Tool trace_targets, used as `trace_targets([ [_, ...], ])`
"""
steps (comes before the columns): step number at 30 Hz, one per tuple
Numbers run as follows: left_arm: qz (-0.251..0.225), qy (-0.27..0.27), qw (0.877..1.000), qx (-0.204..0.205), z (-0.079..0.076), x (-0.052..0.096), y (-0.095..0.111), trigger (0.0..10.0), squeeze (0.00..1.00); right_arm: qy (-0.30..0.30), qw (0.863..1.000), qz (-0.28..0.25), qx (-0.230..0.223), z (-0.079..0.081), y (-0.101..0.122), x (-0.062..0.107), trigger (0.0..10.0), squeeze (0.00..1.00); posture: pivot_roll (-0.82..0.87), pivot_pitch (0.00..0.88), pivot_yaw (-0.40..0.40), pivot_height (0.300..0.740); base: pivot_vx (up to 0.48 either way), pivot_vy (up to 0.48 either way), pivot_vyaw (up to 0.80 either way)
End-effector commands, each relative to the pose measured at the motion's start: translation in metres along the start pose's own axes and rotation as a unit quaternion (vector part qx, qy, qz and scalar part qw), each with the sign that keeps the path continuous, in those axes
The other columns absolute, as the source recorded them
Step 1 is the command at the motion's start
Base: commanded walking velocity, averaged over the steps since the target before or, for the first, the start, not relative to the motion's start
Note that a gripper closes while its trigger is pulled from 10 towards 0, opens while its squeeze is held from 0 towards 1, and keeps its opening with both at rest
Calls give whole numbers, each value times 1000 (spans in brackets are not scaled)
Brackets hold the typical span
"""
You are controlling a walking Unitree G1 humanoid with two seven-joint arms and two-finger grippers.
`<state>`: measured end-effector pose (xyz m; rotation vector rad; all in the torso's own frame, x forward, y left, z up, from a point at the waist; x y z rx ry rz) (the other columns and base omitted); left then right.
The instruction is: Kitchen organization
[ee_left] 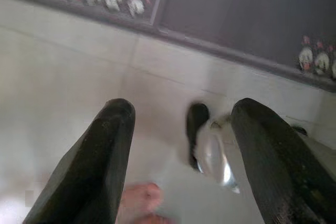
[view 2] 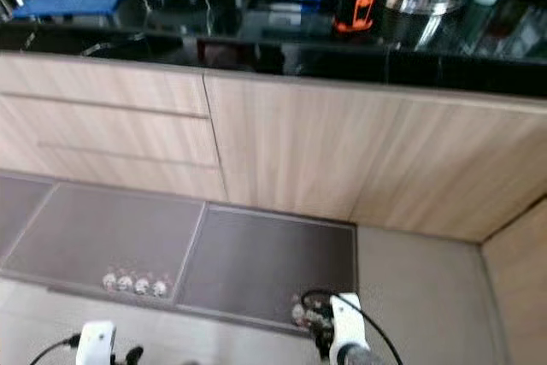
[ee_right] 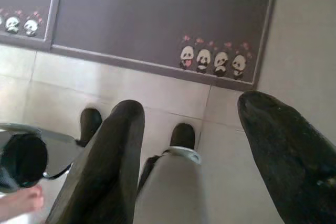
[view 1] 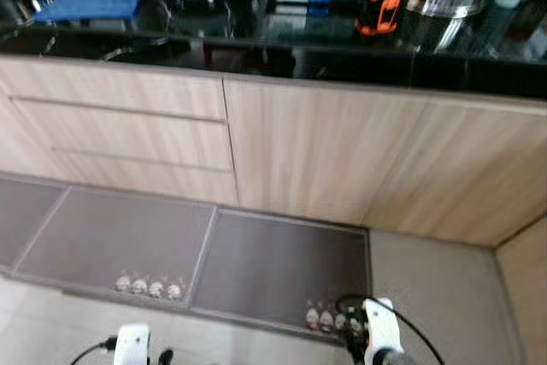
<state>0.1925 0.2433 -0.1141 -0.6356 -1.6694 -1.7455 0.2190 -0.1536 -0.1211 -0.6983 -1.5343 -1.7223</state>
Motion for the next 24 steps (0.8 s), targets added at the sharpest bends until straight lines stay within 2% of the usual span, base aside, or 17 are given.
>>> trace_targets([
  [1, 13, 4, 1000, 3, 2, 2, -8, 10000, 0, 4, 1000, 5, 1, 1, -3, 0, 10000, 0, 42, 129, -4, 740, 0, -322, 0],
  [19, 13, 0, 1000, 2, -1, 2, -8, 10000, 0, 9, 1000, 8, 6, 2, -5, 1, 10000, 0, 41, 112, -7, 740, 0, -322, 0],
  [24, 12, 2, 1000, -7, 1, 2, -7, 10000, 0, 11, 1000, 6, 2, 5, -6, 0, 10000, 0, 41, 98, 2, 740, 0, 0, 0],
])
Point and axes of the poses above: a point about 5 cm out from each wrist's last joint towards the gripper, its own x axis pointing back from the gripper into the wrist, its own y axis along the axis of the wrist's last joint, z = x × y, the point moved 5 cm from there along -x, pointing out of the wrist towards the gripper, and after that the axes turned 2 degrees about -x, right-handed, at the moved point
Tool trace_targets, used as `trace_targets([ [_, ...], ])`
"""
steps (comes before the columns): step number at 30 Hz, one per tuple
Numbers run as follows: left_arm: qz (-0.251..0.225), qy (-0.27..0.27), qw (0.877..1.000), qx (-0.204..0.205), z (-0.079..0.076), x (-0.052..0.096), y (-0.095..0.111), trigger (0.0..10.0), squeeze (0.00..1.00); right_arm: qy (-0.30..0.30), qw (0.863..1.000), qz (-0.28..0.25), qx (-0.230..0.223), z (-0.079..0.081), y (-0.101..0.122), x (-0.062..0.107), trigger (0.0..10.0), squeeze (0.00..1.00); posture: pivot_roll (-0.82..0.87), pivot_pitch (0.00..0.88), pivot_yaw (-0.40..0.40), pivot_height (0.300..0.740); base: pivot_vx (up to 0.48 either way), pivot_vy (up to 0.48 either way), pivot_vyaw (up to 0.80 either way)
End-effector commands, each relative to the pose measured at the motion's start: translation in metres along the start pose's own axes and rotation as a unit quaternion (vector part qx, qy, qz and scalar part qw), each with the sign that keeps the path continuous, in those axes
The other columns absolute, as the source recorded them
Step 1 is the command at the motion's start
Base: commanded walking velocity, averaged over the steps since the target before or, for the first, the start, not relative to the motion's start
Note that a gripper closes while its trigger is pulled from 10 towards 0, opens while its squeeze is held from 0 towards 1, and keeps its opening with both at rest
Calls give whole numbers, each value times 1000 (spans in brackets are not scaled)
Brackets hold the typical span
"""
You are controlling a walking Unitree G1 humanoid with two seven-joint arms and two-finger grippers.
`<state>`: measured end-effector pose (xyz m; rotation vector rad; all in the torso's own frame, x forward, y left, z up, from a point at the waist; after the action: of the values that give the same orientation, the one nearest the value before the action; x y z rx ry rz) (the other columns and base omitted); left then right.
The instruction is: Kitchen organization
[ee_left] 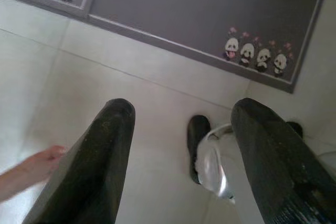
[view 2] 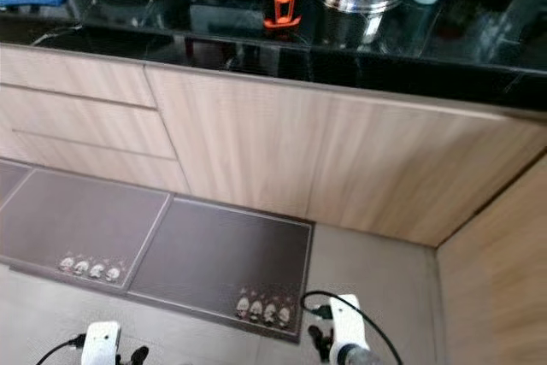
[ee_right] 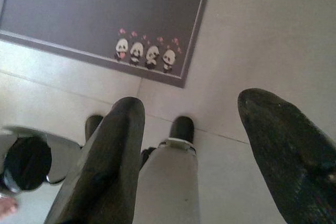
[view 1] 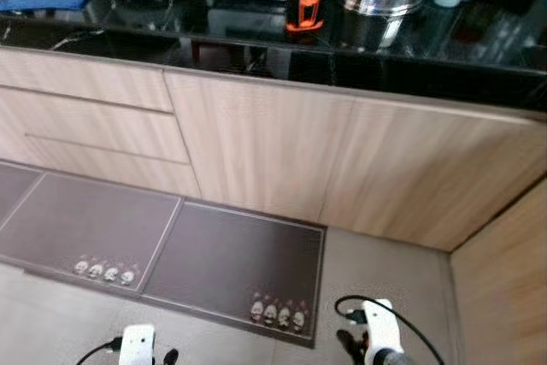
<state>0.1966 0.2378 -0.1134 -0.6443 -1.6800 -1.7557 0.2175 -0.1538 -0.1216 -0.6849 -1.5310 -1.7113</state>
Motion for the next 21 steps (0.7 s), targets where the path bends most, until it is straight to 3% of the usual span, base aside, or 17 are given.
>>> trace_targets([
  [1, 17, 11, 1000, -6, 8, 4, -11, 10000, 0, 6, 1000, 4, -5, 6, -5, 0, 10000, 0, 43, 93, 0, 740, 0, 0, 0],
  [18, 1, 39, 999, -11, 16, 5, -6, 10000, 0, 6, 1000, 9, -4, 6, -9, 0, 10000, 0, 55, 62, -30, 740, 0, 0, 0],
  [21, -1, 36, 999, -10, 13, 4, -6, 10000, 0, 5, 1000, 11, -10, 6, -10, 0, 10000, 0, 52, 65, -30, 740, 0, 0, -577],
])
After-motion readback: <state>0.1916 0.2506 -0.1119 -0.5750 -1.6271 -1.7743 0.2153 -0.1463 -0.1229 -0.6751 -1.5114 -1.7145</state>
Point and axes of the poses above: a point about 5 cm out from each wrist's last joint towards the gripper, its own x axis pointing back from the gripper into the wrist, its own y axis along the axis of the wrist's last joint, z = x × y, the point moved 5 cm from there along -x, pointing out of the wrist towards the gripper, and after that the axes turned 2 degrees about -x, right-handed, at the moved point
